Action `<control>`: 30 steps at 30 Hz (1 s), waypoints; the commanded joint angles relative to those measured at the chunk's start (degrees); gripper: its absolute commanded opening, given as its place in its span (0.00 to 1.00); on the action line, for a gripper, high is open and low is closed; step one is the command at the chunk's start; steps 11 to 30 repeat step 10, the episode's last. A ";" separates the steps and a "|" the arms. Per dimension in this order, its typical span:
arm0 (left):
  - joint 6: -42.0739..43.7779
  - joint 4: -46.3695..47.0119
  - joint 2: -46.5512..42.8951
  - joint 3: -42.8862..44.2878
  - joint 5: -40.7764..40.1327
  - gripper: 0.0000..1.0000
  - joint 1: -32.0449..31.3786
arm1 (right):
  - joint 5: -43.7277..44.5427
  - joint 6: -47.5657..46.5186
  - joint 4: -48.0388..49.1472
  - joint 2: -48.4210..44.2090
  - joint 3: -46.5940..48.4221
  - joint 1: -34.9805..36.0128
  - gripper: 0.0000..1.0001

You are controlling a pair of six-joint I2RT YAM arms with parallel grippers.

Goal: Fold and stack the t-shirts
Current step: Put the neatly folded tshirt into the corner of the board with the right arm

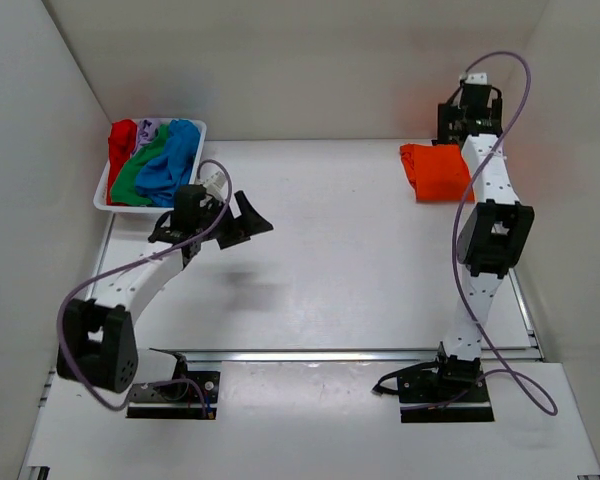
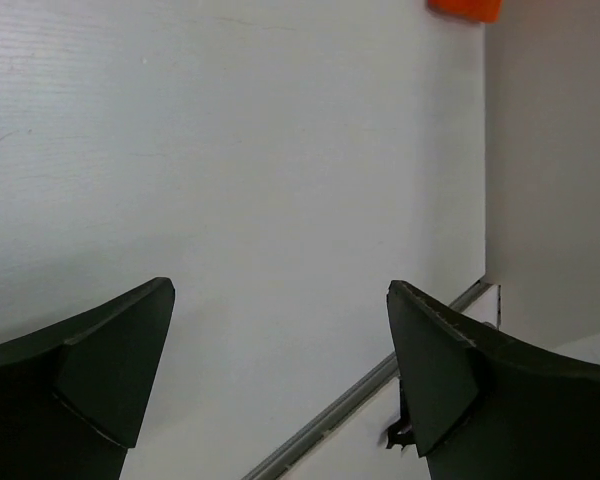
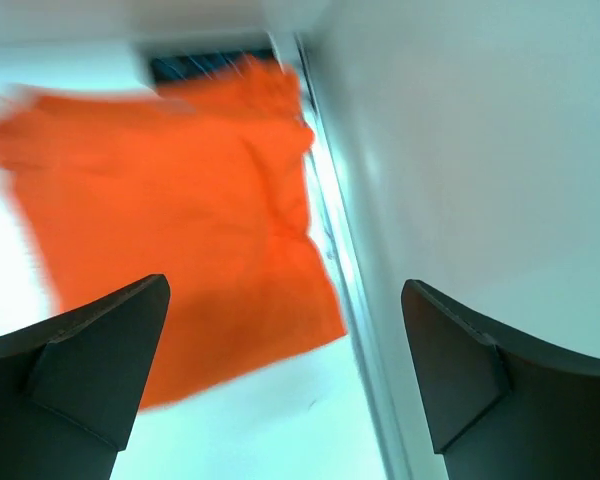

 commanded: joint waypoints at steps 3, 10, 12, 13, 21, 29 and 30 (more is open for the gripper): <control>0.37 -2.85 -14.59 -2.86 -0.41 0.99 -0.66 | 3.83 3.52 2.59 -23.25 -13.77 9.94 0.99; 2.12 -9.78 -19.02 -3.05 -3.21 0.99 -3.90 | 7.99 8.84 2.60 -43.89 -35.83 24.55 0.99; 2.12 -9.78 -19.02 -3.05 -3.21 0.99 -3.90 | 7.99 8.84 2.60 -43.89 -35.83 24.55 0.99; 2.12 -9.78 -19.02 -3.05 -3.21 0.99 -3.90 | 7.99 8.84 2.60 -43.89 -35.83 24.55 0.99; 2.12 -9.78 -19.02 -3.05 -3.21 0.99 -3.90 | 7.99 8.84 2.60 -43.89 -35.83 24.55 0.99; 2.12 -9.78 -19.02 -3.05 -3.21 0.99 -3.90 | 7.99 8.84 2.60 -43.89 -35.83 24.55 0.99; 2.12 -9.78 -19.02 -3.05 -3.21 0.99 -3.90 | 7.99 8.84 2.60 -43.89 -35.83 24.55 0.99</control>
